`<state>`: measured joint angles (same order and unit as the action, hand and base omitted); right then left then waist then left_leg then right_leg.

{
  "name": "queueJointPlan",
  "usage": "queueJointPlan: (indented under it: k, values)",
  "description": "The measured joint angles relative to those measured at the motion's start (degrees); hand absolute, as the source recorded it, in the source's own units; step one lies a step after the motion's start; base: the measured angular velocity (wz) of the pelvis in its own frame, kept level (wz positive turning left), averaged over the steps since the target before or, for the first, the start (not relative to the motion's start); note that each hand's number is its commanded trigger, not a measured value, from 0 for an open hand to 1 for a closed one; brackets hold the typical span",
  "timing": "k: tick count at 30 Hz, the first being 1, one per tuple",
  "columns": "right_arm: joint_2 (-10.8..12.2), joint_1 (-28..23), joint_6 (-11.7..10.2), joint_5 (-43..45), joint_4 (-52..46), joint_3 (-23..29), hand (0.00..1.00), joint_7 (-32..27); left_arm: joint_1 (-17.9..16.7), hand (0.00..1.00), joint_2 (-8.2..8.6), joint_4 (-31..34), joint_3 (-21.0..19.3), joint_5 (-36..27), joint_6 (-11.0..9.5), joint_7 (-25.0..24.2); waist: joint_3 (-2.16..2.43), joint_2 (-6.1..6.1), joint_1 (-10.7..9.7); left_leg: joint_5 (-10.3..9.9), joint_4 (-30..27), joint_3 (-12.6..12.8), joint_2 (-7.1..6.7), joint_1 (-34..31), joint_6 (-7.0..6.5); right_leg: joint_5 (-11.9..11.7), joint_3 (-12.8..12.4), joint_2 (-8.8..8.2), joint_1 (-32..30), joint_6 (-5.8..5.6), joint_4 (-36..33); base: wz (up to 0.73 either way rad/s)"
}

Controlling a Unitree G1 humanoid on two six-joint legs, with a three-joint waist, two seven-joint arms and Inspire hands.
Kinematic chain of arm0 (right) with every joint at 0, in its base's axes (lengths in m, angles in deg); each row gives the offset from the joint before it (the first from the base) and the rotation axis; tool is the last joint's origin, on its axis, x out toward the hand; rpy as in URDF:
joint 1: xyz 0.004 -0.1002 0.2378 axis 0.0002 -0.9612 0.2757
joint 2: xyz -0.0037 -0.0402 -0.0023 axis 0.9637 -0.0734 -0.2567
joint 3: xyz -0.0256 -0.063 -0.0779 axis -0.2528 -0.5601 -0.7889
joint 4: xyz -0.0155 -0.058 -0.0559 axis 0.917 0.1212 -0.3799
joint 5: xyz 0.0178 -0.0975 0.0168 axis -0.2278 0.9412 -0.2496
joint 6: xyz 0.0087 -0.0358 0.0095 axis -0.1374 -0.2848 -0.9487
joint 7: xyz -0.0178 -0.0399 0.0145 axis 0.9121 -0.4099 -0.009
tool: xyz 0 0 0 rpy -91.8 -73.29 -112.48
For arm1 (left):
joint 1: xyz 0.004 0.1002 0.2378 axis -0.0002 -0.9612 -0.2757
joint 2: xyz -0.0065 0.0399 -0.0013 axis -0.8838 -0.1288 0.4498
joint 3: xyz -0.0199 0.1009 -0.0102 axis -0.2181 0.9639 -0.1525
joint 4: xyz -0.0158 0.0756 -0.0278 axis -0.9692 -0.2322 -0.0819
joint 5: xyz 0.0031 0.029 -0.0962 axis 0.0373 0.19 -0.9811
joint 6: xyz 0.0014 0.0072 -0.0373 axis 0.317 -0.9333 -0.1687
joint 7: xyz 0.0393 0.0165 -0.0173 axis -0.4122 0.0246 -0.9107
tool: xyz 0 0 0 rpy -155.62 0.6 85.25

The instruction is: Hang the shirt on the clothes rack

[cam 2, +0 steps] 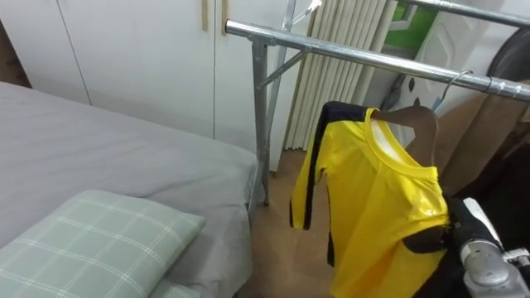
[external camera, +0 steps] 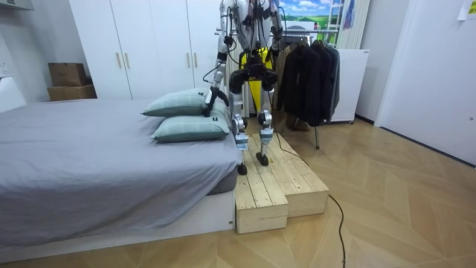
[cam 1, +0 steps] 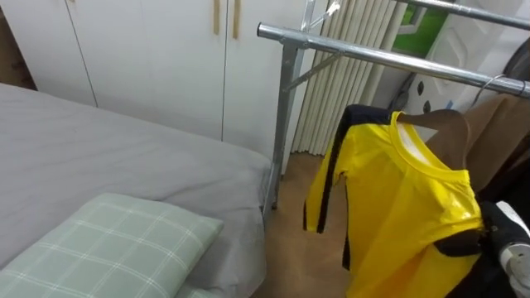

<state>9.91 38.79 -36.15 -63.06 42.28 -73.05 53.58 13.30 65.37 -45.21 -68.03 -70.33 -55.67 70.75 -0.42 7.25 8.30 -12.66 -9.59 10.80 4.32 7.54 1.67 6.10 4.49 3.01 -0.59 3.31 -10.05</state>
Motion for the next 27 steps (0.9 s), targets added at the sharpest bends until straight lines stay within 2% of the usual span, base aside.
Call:
queueJointPlan:
  k: [6, 9, 15, 27]
  values:
    - [0.0, 0.0, 0.0, 1.1, 0.3, 0.0, 0.0, -1.6, 0.2, 0.0, -0.12, 0.0, 0.2, 0.0, 0.0, -0.1, -0.38, -0.33, 0.1, 0.0, 0.1, 0.0, 0.01, 0.0, 0.03, 0.3, 0.0, -0.01, -0.3, 0.06, -0.7, 0.0]
    - [0.0, 0.0, 0.0, 1.1, 0.4, 0.0, 0.0, -1.7, 0.3, 0.0, -0.25, 0.0, 0.6, 0.0, 0.1, -0.2, -0.4, -0.42, 0.1, -0.3, 0.1, -0.3, 0.09, 0.0, 0.31, 0.3, 0.3, 0.06, -0.3, 0.1, -0.6, 0.02]
    - [0.0, -0.3, 0.0, 1.1, 0.4, 0.1, 0.0, -1.6, 0.5, 0.0, -0.27, 0.0, 0.6, 0.0, 0.9, -0.3, -0.1, -0.35, 0.1, -0.3, 0.1, -0.3, 0.17, 0.0, 0.31, 0.3, 0.4, 0.12, -0.1, 0.11, -0.7, 0.0]
    - [0.1, -0.8, 0.0, 1.1, 0.3, 0.1, 0.0, -1.1, 0.5, 0.0, -0.27, -0.2, 0.5, 0.0, 0.9, -0.3, 0.08, -0.13, 0.2, -0.3, 0.0, -0.2, 0.13, 0.1, 0.31, 0.6, 0.2, 0.09, -0.1, 0.1, -0.7, 0.0]
